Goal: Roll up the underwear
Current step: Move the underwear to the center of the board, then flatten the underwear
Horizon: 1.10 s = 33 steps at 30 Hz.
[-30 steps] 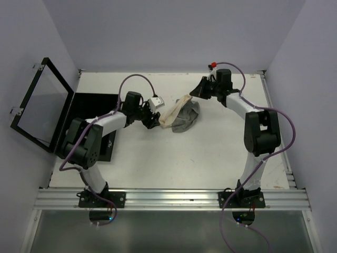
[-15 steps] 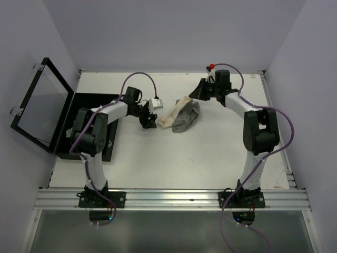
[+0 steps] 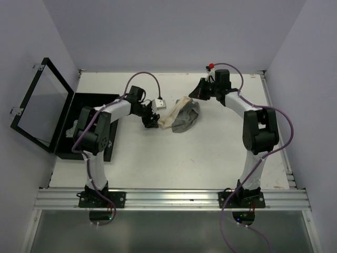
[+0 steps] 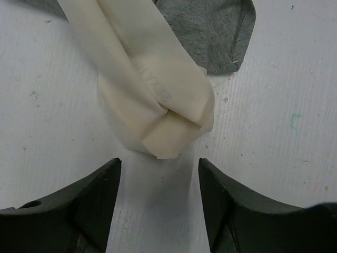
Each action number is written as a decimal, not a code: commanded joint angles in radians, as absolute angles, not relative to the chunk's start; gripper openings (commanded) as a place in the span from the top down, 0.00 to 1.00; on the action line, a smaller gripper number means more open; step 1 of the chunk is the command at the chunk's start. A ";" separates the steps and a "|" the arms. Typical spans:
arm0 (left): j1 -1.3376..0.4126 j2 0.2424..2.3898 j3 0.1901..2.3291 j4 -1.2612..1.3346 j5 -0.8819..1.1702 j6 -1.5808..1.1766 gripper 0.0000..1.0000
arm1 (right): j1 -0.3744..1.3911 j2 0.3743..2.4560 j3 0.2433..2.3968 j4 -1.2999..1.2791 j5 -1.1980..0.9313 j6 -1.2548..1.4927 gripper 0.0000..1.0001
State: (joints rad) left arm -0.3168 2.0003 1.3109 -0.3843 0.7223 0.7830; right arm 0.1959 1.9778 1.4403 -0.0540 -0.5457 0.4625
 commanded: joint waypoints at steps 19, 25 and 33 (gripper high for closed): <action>-0.353 2.031 1.411 -0.453 0.756 0.847 1.00 | 0.190 1.990 1.500 -0.071 -0.571 0.440 1.00; -0.324 1.924 1.391 -0.453 0.724 0.773 1.00 | 0.160 1.933 1.503 -0.092 -0.589 0.431 1.00; -0.201 1.741 1.450 -0.416 0.753 0.649 1.00 | 0.138 1.784 1.511 -0.140 -0.641 0.371 1.00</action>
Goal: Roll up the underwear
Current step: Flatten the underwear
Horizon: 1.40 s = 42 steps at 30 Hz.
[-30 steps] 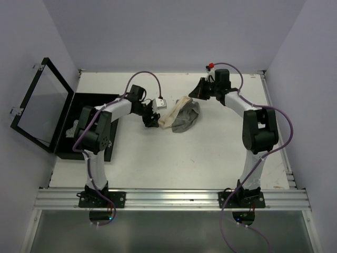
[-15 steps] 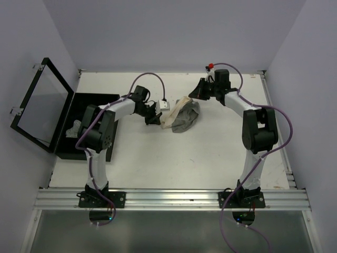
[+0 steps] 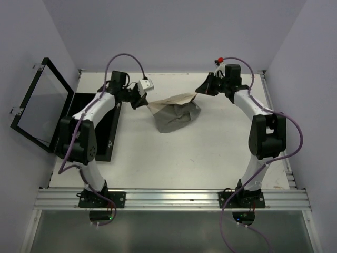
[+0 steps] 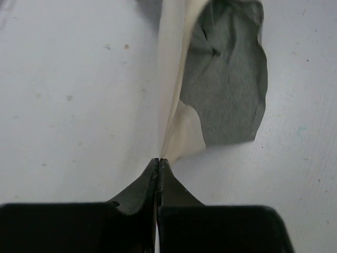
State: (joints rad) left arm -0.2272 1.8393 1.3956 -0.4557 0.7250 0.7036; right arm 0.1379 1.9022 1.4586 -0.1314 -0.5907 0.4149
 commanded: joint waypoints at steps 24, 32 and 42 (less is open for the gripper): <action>-0.204 1.082 1.125 -0.529 0.765 0.663 1.00 | 0.140 1.209 1.209 -0.342 -0.866 0.081 1.00; -0.213 0.956 1.086 -0.549 0.785 0.562 1.00 | 0.141 1.089 1.103 -0.402 -0.842 0.133 1.00; -0.259 1.465 1.219 -0.341 0.669 0.434 1.00 | 0.140 1.550 1.156 -0.307 -0.704 0.255 1.00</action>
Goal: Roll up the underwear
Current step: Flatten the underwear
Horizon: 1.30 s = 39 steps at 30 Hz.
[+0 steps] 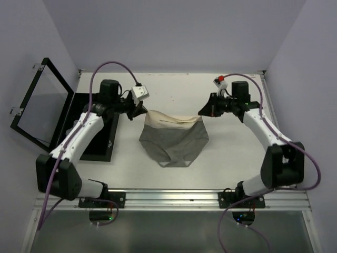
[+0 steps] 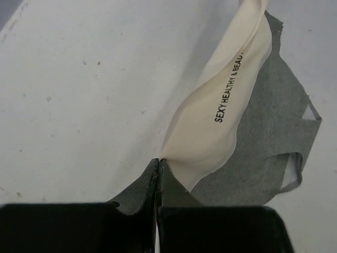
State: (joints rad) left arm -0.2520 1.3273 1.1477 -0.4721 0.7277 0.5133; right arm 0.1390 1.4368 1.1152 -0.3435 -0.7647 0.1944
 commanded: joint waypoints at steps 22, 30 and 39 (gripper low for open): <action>-0.210 1.839 1.413 -0.247 0.448 0.354 0.55 | 0.084 1.939 1.534 -0.466 -0.657 0.172 0.87; -0.230 1.851 1.290 -0.302 0.540 0.319 0.56 | 0.143 1.994 1.433 -0.425 -0.640 0.170 0.93; -0.235 1.934 1.267 -0.328 0.508 0.235 0.59 | 0.143 2.051 1.325 -0.454 -0.588 0.106 1.00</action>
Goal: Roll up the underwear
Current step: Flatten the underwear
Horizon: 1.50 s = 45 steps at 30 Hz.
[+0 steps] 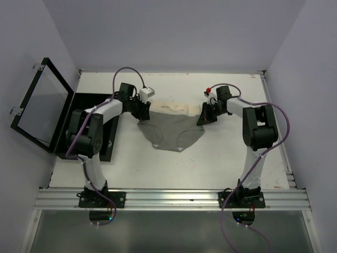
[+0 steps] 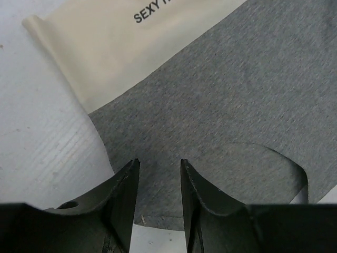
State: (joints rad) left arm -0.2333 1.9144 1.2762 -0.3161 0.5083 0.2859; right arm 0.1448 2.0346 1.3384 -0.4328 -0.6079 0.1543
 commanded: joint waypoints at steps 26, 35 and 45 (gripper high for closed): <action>-0.229 2.150 1.612 -0.138 0.660 0.019 0.61 | 0.130 2.131 1.575 -0.348 -0.689 0.195 0.93; -0.173 2.289 1.643 -0.109 0.560 -0.112 0.64 | 0.097 2.214 1.557 -0.327 -0.617 0.178 0.97; -0.140 2.280 1.615 -0.077 0.698 -0.094 0.58 | 0.069 2.184 1.508 -0.298 -0.644 0.199 1.00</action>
State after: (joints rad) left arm -0.1547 2.2745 1.6123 -0.1196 0.6224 -0.0937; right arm 0.0830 2.2215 1.5307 -0.3134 -0.6830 0.2008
